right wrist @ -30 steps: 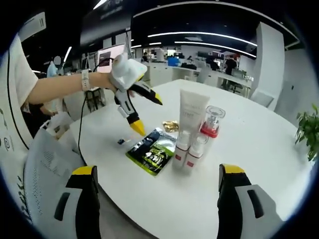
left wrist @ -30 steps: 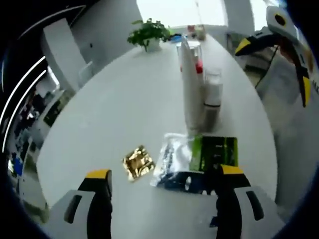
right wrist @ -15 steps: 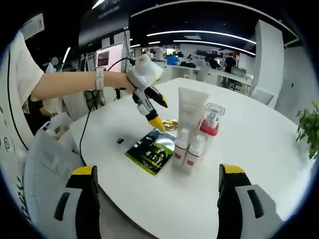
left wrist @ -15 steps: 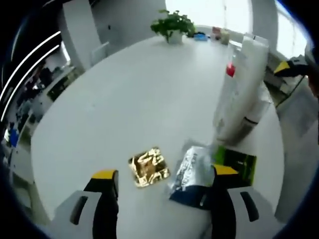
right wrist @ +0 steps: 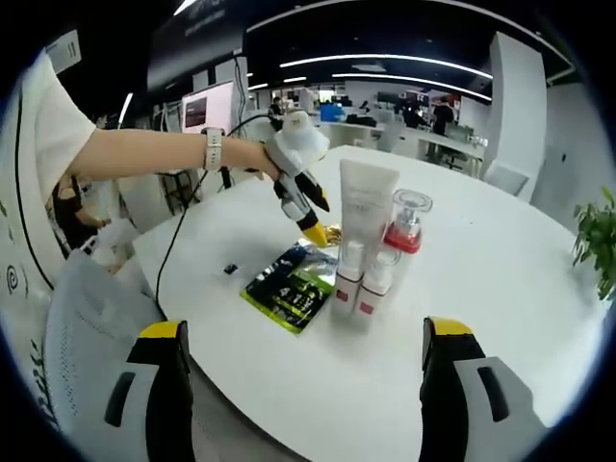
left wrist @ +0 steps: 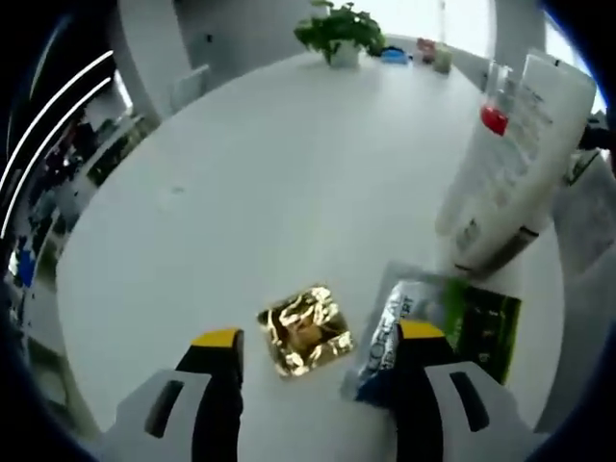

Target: Arrange the skincare products in the storage area until every visible bottle or jar stands upright without overlapping.

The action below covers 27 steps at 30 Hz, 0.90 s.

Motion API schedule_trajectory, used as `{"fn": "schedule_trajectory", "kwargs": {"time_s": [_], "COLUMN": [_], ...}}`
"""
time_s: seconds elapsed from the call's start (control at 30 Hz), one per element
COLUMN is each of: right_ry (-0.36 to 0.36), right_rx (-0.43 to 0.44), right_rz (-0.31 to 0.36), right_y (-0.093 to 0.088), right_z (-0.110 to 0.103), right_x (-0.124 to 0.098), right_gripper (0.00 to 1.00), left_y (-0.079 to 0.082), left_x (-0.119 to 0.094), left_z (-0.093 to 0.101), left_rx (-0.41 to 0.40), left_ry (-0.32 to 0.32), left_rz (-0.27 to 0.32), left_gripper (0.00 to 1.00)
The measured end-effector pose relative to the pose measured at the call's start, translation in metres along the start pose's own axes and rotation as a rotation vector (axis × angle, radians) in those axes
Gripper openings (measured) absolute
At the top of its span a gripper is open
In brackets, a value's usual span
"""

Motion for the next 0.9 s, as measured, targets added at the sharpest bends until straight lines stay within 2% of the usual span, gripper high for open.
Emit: {"fn": "schedule_trajectory", "kwargs": {"time_s": [0.1,0.2,0.27,0.43,0.47,0.57,0.67,0.73,0.77,0.8,0.87,0.9], "right_ry": [0.002,0.005,0.007,0.006,0.005,0.007,0.009,0.011,0.009,0.008,0.009,0.006], "right_rx": [0.006,0.011,0.011,0.025,0.03,0.037,0.041,0.046,0.048,0.05,0.055,0.058], "right_rz": [0.001,0.002,0.001,0.0,-0.001,-0.004,-0.005,-0.003,-0.002,-0.001,-0.001,0.001], "right_y": [-0.001,-0.001,-0.001,-0.004,-0.005,-0.007,-0.007,-0.007,-0.007,-0.007,-0.007,-0.007], "right_z": [0.0,-0.001,-0.002,-0.002,-0.001,-0.001,-0.002,-0.002,-0.002,-0.001,-0.001,-0.001], "right_x": [0.002,0.003,0.003,0.003,0.003,0.004,0.004,0.005,0.006,0.006,0.006,0.006], "right_gripper": [1.0,1.0,1.0,1.0,1.0,1.0,1.0,1.0,1.0,1.0,1.0,1.0], "left_y": [0.006,0.004,0.003,0.003,0.003,0.004,0.006,0.009,0.009,0.009,0.009,0.008], "left_x": [-0.001,0.0,0.001,0.003,0.003,0.004,0.002,0.007,0.008,0.009,0.014,0.012], "left_z": [0.002,0.003,0.007,0.001,-0.002,-0.009,-0.01,-0.007,-0.007,-0.004,-0.005,0.002], "left_rx": [0.103,0.14,0.201,0.299,0.303,0.39,0.518,0.569,0.546,0.571,0.653,0.696], "left_ry": [-0.017,-0.037,-0.057,-0.079,-0.076,-0.08,-0.092,-0.146,-0.139,-0.17,-0.198,-0.214], "left_rz": [0.007,-0.018,-0.04,-0.08,-0.094,-0.149,-0.191,-0.17,-0.177,-0.179,-0.179,-0.177], "left_gripper": [0.58,0.56,0.56,0.53,0.53,0.52,0.53,0.52,0.53,0.54,0.54,0.54]}}
Point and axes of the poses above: the point that each gripper's makers call its tool centre point, and the gripper's own axes: x roughly forward along the fingers, z roughly to its right, y roughly out of its top, the point moved 1 cm from there along -x, roughly backward along the fingers, and after that the axes turned 12 degrees about -x, right-handed, at the moved point
